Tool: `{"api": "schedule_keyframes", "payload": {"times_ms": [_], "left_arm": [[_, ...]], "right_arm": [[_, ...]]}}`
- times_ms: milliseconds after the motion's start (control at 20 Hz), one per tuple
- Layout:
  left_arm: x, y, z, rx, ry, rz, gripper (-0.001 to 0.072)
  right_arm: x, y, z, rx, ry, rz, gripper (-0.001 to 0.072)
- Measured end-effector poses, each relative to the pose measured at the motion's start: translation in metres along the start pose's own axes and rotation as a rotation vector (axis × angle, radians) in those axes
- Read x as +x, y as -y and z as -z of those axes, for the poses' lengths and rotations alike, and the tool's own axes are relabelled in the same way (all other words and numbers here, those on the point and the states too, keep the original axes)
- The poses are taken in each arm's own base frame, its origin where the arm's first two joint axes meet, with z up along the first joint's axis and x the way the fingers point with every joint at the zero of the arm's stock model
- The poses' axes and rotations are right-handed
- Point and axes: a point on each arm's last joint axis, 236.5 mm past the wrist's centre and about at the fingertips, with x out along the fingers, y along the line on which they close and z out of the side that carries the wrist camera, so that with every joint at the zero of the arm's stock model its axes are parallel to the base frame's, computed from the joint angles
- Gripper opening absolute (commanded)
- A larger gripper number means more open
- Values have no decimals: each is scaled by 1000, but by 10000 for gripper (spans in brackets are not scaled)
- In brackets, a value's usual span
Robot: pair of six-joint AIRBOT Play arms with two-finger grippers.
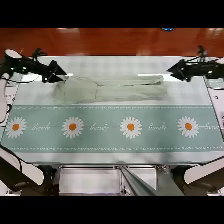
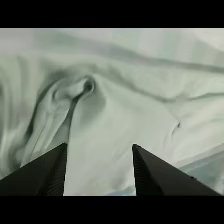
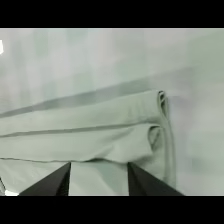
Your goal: Fold the shirts.
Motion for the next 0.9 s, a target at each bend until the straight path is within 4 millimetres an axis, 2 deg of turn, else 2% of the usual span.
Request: {"api": "schedule_keyframes", "payload": {"times_ms": [150, 200, 300, 400, 600, 750, 900], "left_arm": [[-44, 4, 19, 68, 42, -106, 507], [-58, 8, 25, 85, 94, -131, 507], [-78, 13, 45, 108, 201, -173, 507], [-81, 20, 76, 122, 278, -179, 507], [-68, 15, 135, 127, 332, -190, 507], [-61, 13, 153, 113, 344, -184, 507], [-58, 14, 158, 102, 355, -173, 507]], "right_arm": [[-51, 24, 0, 6, 32, 72, 414], [-63, 36, 6, 32, 36, 95, 414], [-69, 57, 24, 93, 27, 120, 414], [-58, 70, 41, 155, 13, 117, 416], [-19, 66, 51, 227, 11, 58, 419], [12, 59, 52, 243, -13, 26, 419], [39, 53, 52, 266, -48, 12, 419]]}}
